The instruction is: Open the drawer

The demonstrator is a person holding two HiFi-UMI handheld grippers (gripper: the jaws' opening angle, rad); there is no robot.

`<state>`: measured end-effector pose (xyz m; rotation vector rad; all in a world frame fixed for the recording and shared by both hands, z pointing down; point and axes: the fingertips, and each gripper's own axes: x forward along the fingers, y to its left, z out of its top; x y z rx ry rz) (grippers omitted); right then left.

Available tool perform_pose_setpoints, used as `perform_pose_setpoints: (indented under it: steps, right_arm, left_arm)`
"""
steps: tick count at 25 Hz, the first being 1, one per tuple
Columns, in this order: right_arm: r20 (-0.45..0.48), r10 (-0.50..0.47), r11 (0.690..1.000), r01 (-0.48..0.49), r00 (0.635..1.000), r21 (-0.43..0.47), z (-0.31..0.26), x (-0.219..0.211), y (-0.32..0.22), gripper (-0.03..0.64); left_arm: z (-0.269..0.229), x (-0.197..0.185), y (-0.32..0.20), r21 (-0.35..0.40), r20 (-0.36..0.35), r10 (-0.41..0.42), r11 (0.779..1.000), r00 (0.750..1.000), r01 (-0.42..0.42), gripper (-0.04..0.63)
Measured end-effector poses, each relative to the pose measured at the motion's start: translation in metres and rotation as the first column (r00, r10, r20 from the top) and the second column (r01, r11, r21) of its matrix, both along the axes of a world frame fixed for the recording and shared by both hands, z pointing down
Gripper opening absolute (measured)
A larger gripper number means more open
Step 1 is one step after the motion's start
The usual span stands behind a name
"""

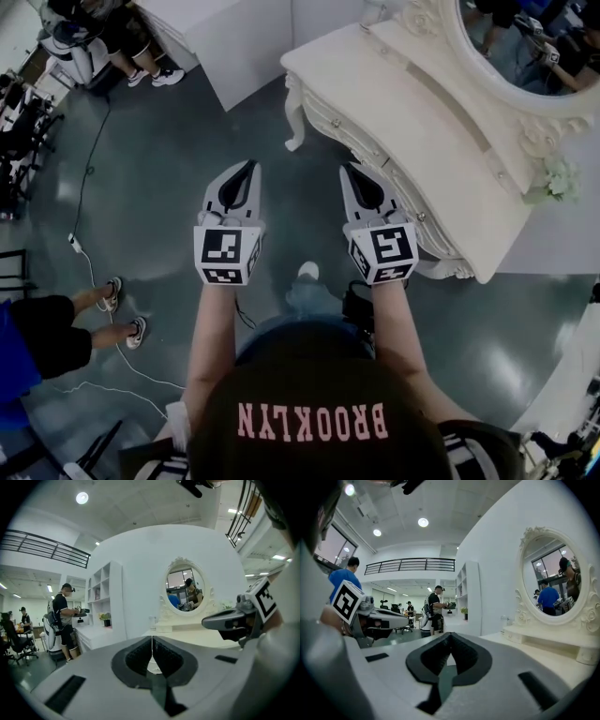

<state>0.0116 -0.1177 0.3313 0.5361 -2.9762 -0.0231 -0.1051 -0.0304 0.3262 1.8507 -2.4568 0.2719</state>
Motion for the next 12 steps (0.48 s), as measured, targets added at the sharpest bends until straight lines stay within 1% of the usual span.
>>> perform_pose_setpoints:
  steps: [5,12]
  right_arm:
    - [-0.009,0.041,0.999,-0.042,0.999,-0.027,0.009,-0.016,-0.037,-0.003]
    - [-0.038,0.089,0.994,-0.091,0.995,-0.057,0.024,-0.023,-0.063,-0.003]
  left_arm:
    - [0.011,-0.02,-0.039,-0.042,-0.001,0.04,0.998,0.999,-0.04,0.006]
    - [0.023,-0.027,-0.07,-0.073,-0.016,0.099,0.992,0.995,-0.1,0.006]
